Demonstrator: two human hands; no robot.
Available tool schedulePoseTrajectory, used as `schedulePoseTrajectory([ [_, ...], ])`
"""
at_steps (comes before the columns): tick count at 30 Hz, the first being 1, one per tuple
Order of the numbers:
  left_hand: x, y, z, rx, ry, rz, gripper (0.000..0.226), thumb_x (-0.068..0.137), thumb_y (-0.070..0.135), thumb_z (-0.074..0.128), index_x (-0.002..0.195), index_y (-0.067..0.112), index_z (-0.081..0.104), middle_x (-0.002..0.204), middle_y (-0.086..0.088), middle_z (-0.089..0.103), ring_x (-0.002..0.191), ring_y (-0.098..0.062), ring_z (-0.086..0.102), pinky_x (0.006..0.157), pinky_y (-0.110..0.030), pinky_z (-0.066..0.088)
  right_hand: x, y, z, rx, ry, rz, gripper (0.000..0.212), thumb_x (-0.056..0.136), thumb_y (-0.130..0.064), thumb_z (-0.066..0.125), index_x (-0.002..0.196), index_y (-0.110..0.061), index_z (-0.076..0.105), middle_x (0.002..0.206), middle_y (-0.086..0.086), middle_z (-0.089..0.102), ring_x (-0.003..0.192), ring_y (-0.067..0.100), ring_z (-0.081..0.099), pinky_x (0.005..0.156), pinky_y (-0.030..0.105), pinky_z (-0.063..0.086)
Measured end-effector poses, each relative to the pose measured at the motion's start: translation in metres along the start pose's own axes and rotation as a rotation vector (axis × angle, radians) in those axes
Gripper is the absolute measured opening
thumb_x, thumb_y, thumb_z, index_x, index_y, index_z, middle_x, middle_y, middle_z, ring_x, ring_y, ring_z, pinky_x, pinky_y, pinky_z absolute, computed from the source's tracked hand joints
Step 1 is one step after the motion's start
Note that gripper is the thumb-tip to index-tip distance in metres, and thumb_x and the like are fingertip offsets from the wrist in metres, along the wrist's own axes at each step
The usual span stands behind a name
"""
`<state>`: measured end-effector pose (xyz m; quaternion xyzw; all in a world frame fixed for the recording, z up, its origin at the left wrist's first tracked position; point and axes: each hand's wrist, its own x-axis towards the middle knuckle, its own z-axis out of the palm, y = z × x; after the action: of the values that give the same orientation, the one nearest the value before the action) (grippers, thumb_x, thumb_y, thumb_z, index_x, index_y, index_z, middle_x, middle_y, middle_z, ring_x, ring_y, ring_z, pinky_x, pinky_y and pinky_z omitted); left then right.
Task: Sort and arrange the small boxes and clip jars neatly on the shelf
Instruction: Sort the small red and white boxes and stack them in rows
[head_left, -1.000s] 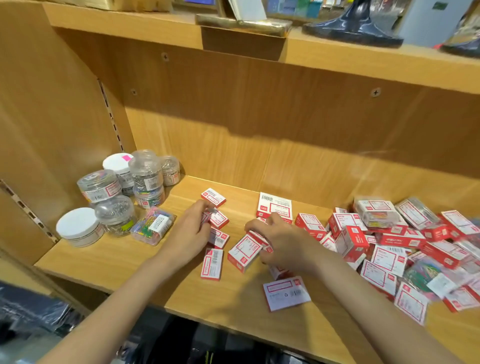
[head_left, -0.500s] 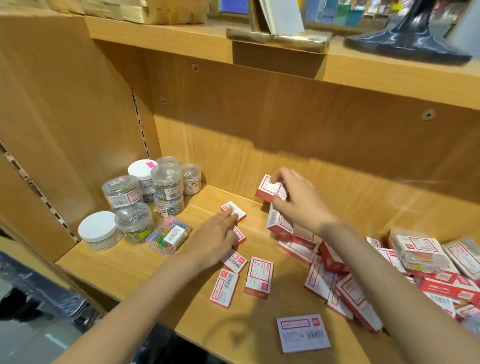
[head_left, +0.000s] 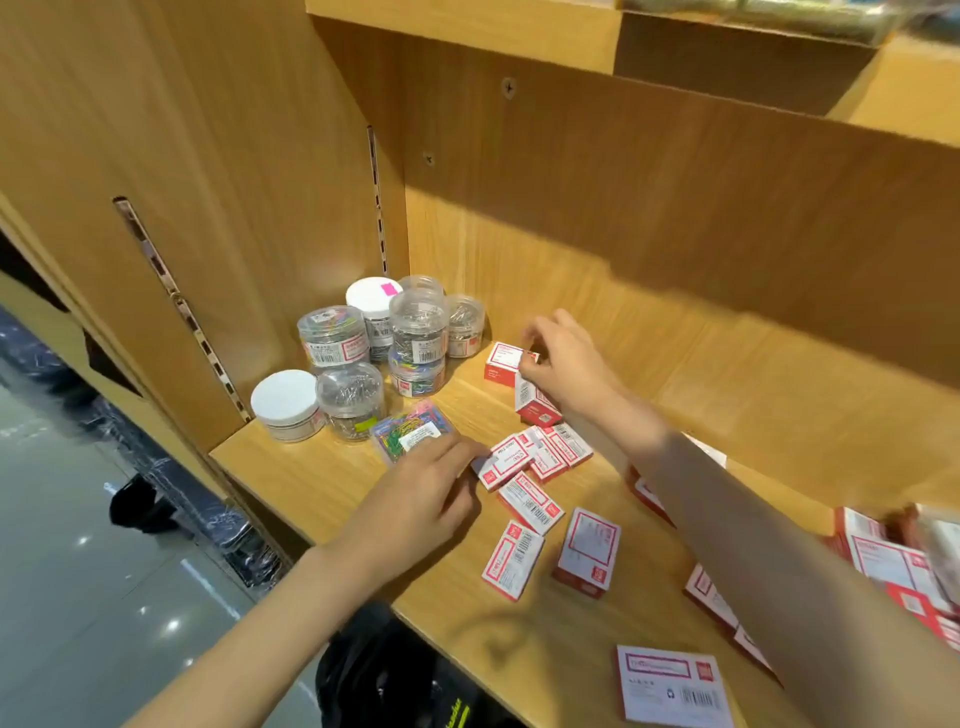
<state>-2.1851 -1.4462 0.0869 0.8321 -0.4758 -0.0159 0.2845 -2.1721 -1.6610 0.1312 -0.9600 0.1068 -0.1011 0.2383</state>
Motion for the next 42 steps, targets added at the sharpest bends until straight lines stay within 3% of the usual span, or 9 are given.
schedulePoseTrajectory([
  [6,-0.002,-0.001,0.001,-0.072,-0.048,0.02,0.041,0.081,0.03,0.037,0.114,0.016,0.057,0.111,0.003,0.058,0.102,-0.006,0.049,0.089,-0.01,0.032,0.001,-0.019,-0.004,0.116,0.274,0.237,0.012,0.087,-0.025,0.055,0.078,-0.02,0.049,0.091,-0.001,0.047,0.079,0.016,0.048,0.073,0.03,0.04],
  [12,-0.006,-0.009,-0.001,-0.058,-0.053,0.054,0.043,0.081,0.032,0.034,0.109,0.016,0.063,0.108,0.003,0.06,0.101,-0.011,0.054,0.088,-0.019,0.04,-0.006,-0.038,0.005,0.389,-0.045,0.365,0.016,0.086,-0.015,0.06,0.071,-0.019,0.054,0.072,0.007,0.064,0.043,0.013,0.059,0.055,0.037,0.056],
  [19,-0.001,-0.003,0.001,-0.15,-0.057,0.069,0.052,0.076,0.042,0.039,0.119,0.018,0.055,0.117,0.005,0.058,0.107,-0.006,0.05,0.091,-0.007,0.031,-0.086,0.004,-0.04,0.331,-0.119,0.333,0.007,0.084,-0.021,0.064,0.087,-0.023,0.058,0.084,-0.003,0.058,0.075,0.018,0.06,0.075,0.036,0.051],
  [24,-0.004,0.002,-0.003,-0.161,-0.303,0.115,0.091,0.06,0.067,0.062,0.138,0.039,0.022,0.144,0.017,0.017,0.131,-0.001,0.015,0.108,-0.022,0.014,-0.165,-0.006,-0.041,0.091,-0.42,0.163,0.066,0.073,-0.039,0.073,0.13,-0.027,0.042,0.121,-0.014,0.048,0.105,-0.002,0.046,0.087,0.007,0.036],
  [27,-0.004,0.001,-0.004,-0.016,-0.417,0.149,0.089,0.063,0.063,0.066,0.138,0.042,0.023,0.145,0.02,0.006,0.132,-0.003,0.006,0.111,-0.029,0.012,-0.181,-0.006,-0.022,-0.012,-0.267,0.125,0.069,0.074,-0.04,0.072,0.132,-0.025,0.039,0.13,-0.006,0.049,0.113,0.008,0.047,0.094,0.02,0.04],
  [30,0.001,-0.003,-0.001,-0.038,-0.355,0.156,0.075,0.07,0.055,0.069,0.134,0.043,0.033,0.146,0.018,0.014,0.133,-0.006,0.012,0.111,-0.03,0.016,-0.172,-0.002,-0.031,0.126,-0.04,0.277,0.05,0.072,-0.033,0.074,0.11,-0.03,0.043,0.102,-0.004,0.059,0.086,0.005,0.051,0.067,0.015,0.038],
  [33,-0.001,-0.008,0.002,-0.102,-0.304,0.166,0.072,0.065,0.066,0.061,0.129,0.048,0.036,0.142,0.021,0.016,0.129,-0.004,0.015,0.109,-0.029,0.02,-0.138,-0.006,-0.038,0.231,0.143,0.416,0.045,0.072,-0.03,0.075,0.1,-0.023,0.04,0.09,-0.007,0.055,0.089,0.012,0.049,0.069,0.026,0.039],
  [37,-0.009,-0.011,0.001,-0.116,-0.282,0.154,0.07,0.067,0.065,0.061,0.129,0.052,0.03,0.143,0.025,0.01,0.127,0.007,0.008,0.109,-0.022,0.015,-0.068,-0.03,-0.028,0.459,0.262,0.404,0.039,0.075,-0.012,0.073,0.093,-0.017,0.039,0.088,-0.004,0.055,0.06,0.003,0.05,0.04,0.007,0.034],
  [42,-0.008,-0.009,-0.004,-0.113,-0.322,0.117,0.067,0.074,0.051,0.067,0.132,0.048,0.034,0.145,0.023,0.011,0.131,0.001,0.007,0.111,-0.029,0.014,-0.013,-0.035,-0.006,0.331,0.167,0.388,0.029,0.072,-0.016,0.074,0.083,-0.024,0.049,0.108,0.005,0.052,0.094,0.023,0.056,0.078,0.035,0.048],
])
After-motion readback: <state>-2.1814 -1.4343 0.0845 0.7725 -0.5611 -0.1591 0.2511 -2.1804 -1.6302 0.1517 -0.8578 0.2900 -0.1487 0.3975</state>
